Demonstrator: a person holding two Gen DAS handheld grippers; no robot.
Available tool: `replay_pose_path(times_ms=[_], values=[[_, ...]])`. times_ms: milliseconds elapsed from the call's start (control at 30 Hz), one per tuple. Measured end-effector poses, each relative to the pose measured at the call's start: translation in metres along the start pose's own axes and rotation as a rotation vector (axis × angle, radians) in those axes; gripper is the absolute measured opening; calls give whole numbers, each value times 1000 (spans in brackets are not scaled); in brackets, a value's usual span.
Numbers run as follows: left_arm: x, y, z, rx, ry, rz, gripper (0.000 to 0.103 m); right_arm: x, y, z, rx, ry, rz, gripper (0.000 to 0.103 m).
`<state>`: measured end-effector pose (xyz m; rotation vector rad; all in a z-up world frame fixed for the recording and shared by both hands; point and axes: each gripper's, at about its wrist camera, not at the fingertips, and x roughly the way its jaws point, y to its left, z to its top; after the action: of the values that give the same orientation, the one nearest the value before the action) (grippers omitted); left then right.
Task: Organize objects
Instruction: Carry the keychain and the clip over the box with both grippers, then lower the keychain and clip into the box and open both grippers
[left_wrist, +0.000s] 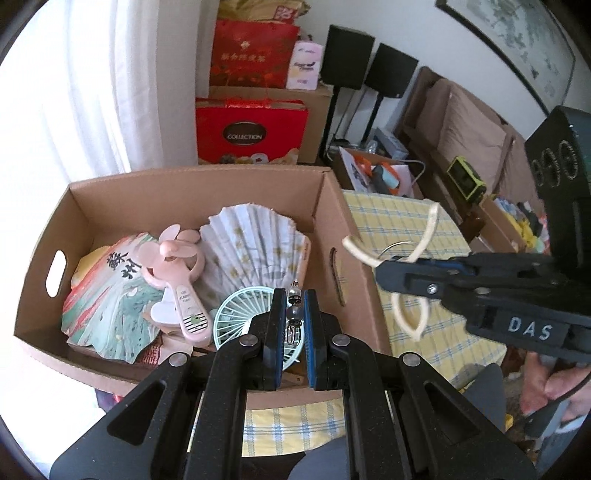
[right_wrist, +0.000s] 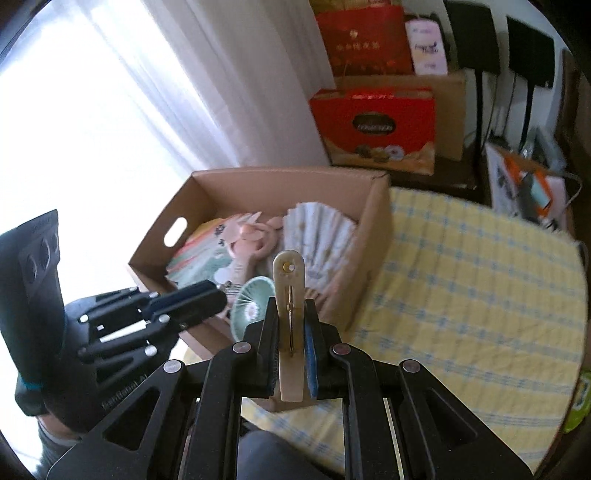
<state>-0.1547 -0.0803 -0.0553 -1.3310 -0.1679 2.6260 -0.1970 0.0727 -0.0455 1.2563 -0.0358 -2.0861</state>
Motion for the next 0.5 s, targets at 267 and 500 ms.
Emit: replay_pose_path(times_ms=[267, 500], values=[[18, 2, -10, -27, 32, -43, 8, 31, 0, -1, 55, 37, -8, 12], [28, -4, -17, -25, 52, -59, 9, 42, 0, -3, 52, 41, -33, 12]])
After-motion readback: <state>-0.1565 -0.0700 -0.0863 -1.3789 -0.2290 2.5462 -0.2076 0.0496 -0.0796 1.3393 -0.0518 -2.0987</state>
